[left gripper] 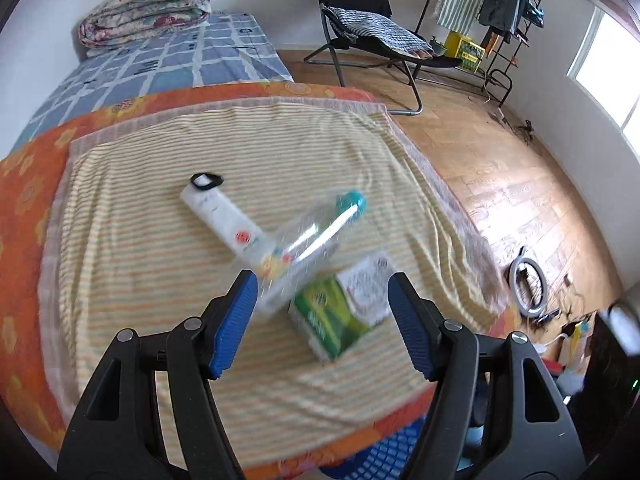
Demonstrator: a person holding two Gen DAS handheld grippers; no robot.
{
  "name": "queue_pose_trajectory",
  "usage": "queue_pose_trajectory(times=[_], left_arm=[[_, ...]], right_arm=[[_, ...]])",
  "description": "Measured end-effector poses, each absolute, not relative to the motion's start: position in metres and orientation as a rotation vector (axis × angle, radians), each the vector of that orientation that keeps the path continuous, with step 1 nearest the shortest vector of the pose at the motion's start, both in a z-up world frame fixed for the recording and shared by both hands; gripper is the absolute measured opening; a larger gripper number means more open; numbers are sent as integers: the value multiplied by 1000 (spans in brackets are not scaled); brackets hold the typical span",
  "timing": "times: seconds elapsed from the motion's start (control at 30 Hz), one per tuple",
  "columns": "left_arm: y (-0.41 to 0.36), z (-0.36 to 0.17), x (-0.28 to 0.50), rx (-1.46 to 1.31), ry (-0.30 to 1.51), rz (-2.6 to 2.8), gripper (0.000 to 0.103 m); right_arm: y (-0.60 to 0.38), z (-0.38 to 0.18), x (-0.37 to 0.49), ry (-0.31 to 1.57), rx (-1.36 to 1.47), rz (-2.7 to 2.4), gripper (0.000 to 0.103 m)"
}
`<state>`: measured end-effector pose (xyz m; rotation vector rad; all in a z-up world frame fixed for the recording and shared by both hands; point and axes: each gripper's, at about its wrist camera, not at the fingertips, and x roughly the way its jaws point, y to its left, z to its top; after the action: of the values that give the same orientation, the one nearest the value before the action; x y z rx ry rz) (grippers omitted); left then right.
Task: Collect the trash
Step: 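Move both tools back over the bed toward the bottle and carton, then grasp the clear plastic bottle with the left tool while the right tool grasps the milk carton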
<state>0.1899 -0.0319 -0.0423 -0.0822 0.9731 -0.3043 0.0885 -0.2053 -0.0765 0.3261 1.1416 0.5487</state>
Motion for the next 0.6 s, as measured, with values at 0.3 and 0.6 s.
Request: queue_pose_trajectory(times=[0.3,0.6], left_arm=[[-57,-63,241,3,1042,-306,70],[-86,-97,262,178,1103,-238,70]], right_arm=[[-207,-78,111,1142,401,549,68],[-216,-93,136,1174,544,515,68]])
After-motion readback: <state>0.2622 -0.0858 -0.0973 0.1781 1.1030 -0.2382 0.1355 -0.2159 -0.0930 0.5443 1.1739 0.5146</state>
